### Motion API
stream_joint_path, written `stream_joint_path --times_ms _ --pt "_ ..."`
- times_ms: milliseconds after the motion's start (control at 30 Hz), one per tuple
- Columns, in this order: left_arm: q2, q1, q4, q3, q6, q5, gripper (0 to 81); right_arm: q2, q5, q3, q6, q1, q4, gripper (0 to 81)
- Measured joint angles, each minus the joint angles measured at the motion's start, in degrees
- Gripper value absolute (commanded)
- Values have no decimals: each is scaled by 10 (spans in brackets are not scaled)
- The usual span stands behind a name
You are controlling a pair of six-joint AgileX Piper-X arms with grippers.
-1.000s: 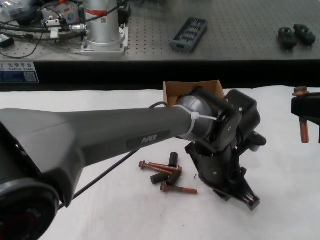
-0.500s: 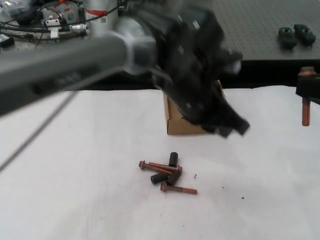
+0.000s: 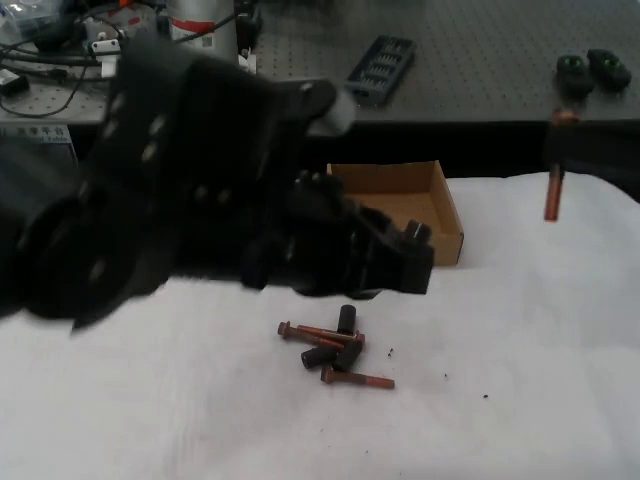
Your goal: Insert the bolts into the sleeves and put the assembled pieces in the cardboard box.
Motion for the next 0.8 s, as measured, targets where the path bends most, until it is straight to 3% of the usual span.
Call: stream_joint_path --times_ms 400,600,800 --pt "-1 -21 -215 133 -83 0 17 32 -10 87 197 10 -230 43" --pt "-1 -21 -336 207 -174 -12 17 33 -9 129 228 18 -256 43" --pt "-1 -22 -376 234 -208 -25 17 38 14 140 219 78 -248 43"
